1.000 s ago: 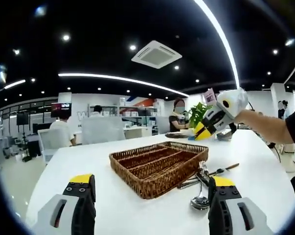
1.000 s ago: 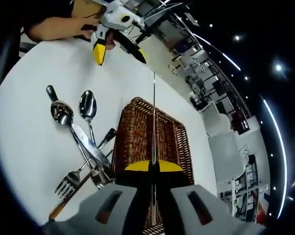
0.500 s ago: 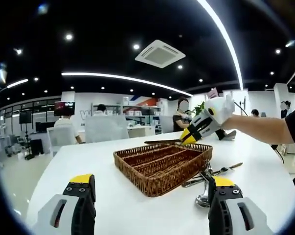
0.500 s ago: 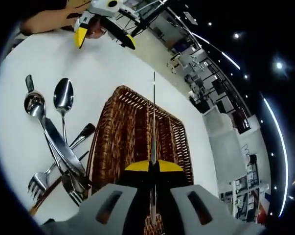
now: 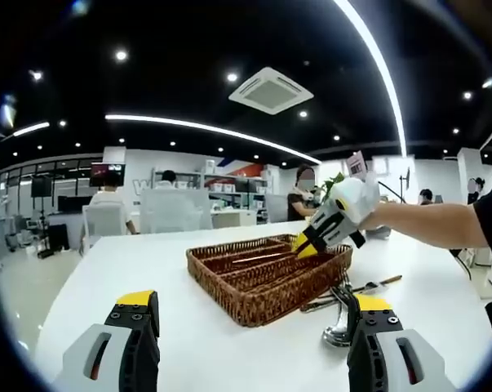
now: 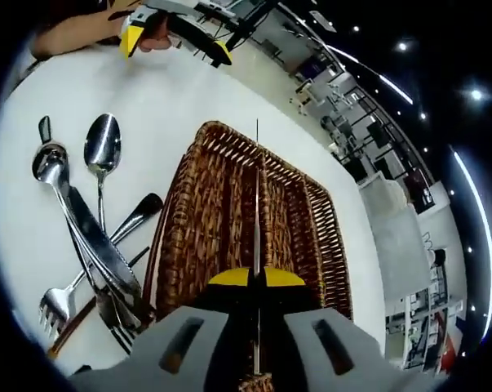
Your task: Arrange the knives, forks, and spoons in their matching storage slots by inserting each utensil handle-first until every utensil is classified and aligned in the correct compartment
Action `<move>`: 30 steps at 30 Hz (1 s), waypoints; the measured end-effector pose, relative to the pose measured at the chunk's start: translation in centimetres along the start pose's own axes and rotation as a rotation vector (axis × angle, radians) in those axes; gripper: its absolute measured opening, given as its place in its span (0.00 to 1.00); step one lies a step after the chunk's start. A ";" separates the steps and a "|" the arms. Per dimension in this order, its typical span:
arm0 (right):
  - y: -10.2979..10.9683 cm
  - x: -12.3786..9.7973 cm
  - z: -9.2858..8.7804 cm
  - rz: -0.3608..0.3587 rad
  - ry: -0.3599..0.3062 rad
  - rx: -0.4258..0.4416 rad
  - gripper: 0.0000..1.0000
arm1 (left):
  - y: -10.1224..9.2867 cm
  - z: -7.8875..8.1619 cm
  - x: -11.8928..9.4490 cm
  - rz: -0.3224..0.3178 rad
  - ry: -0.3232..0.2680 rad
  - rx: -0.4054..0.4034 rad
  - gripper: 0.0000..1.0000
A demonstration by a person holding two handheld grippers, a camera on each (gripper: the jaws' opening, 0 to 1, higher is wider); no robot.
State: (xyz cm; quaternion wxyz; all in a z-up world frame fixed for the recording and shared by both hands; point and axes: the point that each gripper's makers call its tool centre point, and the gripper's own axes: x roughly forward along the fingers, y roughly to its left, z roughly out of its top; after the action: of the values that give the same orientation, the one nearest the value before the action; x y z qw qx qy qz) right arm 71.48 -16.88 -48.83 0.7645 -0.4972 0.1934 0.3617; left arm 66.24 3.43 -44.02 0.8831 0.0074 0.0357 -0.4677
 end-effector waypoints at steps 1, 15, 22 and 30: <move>0.1 0.2 -0.1 0.003 0.002 0.000 0.01 | 0.1 0.1 0.0 0.002 -0.003 -0.002 1.00; 1.0 2.6 -1.2 0.108 0.029 -0.019 0.01 | 0.3 0.4 -0.1 0.008 -0.024 -0.025 1.00; 1.3 3.0 -1.4 0.129 0.037 -0.004 0.02 | 0.4 0.7 -0.2 0.012 -0.034 -0.028 1.00; 1.3 3.0 -1.4 0.142 0.014 0.032 0.03 | 0.2 0.3 0.0 0.007 -0.023 -0.023 1.00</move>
State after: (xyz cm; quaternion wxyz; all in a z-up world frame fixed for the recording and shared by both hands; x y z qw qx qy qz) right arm 72.56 -16.75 -52.24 0.7435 -0.4723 0.2392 0.4086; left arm 66.47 3.51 -43.78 0.8851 -0.0083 0.0308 -0.4643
